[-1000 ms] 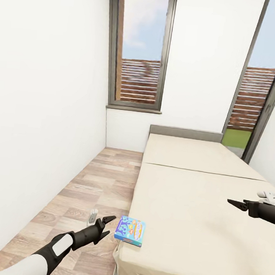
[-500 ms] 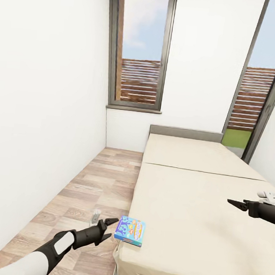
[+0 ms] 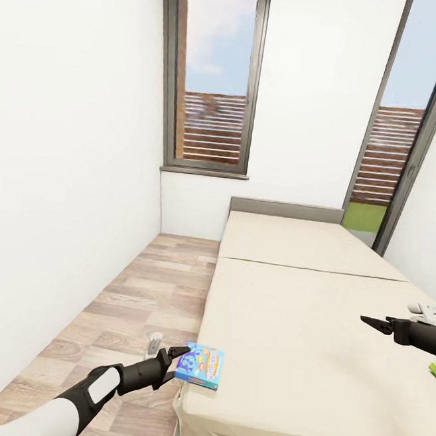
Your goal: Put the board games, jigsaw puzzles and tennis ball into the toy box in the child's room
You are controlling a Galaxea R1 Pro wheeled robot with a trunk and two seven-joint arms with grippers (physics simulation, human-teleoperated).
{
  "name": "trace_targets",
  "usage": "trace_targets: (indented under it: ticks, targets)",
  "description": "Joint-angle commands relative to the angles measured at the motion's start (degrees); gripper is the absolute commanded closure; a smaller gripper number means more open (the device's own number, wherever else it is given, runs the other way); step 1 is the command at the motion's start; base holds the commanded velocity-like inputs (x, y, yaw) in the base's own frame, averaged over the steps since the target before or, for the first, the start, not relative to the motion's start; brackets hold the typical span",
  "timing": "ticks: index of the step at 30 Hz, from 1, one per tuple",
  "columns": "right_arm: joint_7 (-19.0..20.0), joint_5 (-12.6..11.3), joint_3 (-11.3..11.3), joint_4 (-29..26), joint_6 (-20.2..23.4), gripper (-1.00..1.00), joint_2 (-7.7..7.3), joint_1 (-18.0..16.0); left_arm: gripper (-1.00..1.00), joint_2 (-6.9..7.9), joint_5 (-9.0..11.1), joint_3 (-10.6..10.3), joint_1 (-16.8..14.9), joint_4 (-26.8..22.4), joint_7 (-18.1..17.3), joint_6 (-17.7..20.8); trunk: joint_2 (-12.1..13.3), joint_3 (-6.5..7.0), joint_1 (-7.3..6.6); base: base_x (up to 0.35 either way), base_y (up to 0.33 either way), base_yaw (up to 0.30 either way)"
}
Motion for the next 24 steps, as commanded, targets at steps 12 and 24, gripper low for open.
trace_targets:
  ticks: [12,24]
  targets:
    - [0.5,0.4,-0.1,0.0,0.3,-1.00,0.08,-0.1,-1.00,-0.05,0.6,-0.4,0.0,0.0,-0.1,0.2,0.0,-0.06,-0.01,0.000,0.000,-0.007]
    - [0.5,0.4,-0.1,0.0,0.3,-1.00,0.04,-0.1,-1.00,-0.06,0.6,-0.5,0.0,0.0,-0.1,0.1,0.0,-0.06,-0.01,0.000,0.000,0.000]
